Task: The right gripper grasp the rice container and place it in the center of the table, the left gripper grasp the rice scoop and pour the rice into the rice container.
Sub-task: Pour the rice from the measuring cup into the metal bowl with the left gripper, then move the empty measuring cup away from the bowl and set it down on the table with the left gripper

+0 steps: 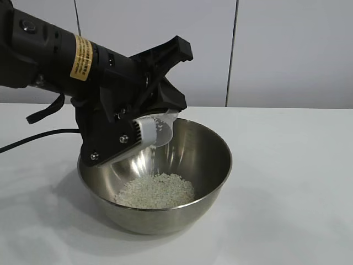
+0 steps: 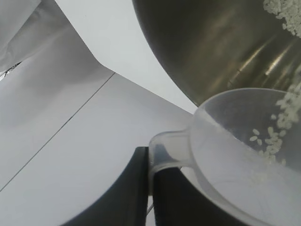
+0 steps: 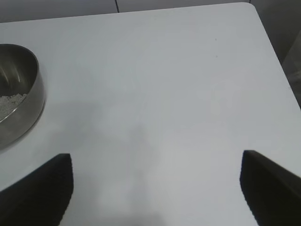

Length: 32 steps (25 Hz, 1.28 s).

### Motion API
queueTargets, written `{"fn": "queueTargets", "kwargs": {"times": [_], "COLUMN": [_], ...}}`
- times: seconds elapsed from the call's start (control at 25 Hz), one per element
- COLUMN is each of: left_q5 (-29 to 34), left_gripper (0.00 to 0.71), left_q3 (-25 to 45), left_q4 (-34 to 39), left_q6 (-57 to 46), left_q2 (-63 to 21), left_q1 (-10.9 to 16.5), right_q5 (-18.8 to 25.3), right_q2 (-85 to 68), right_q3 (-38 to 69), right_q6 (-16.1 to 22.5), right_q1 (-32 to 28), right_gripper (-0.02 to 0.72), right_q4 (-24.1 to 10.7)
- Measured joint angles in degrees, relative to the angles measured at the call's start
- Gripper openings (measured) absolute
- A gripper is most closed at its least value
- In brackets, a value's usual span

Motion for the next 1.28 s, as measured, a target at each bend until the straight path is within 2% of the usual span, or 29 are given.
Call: {"fn": "queueTargets", "kwargs": {"times": [0.56,0.72,0.84,0.92,1.04,1.2,1.28], "left_q5": [-0.94,-4.28,-9.70,-14.89,-23.58,-35.32,-41.75], "left_gripper": [0.009,0.009,0.009,0.009,0.009,0.009,0.009], "left_q3": [0.00,0.00,0.06,0.59,2.45,5.22,7.10], "left_q4": [0.00,-0.14,-3.42,-7.13,-16.45,-36.62,-49.37], "left_q6": [-2.31,-10.78,-23.23,-32.16,-46.77,-66.27,-74.81], "left_q2": [0.00,0.00,0.00,0.00,0.00,0.00,0.00], "left_q1": [0.00,0.00,0.00,0.00,0.00,-0.06,0.23], "right_q5": [0.00,0.00,-0.05,-0.05,-0.05,-0.05,-0.05], "right_q2": [0.00,0.00,0.00,0.00,0.00,0.00,0.00], "right_q3": [0.00,0.00,0.00,0.00,0.00,0.00,0.00], "right_q6": [0.00,0.00,0.00,0.00,0.00,0.00,0.00], "right_q1": [0.00,0.00,0.00,0.00,0.00,0.00,0.00], "right_gripper": [0.660,0.660,0.660,0.660,0.660,0.660,0.660], "right_q4": [0.00,0.00,0.00,0.00,0.00,0.00,0.00]}}
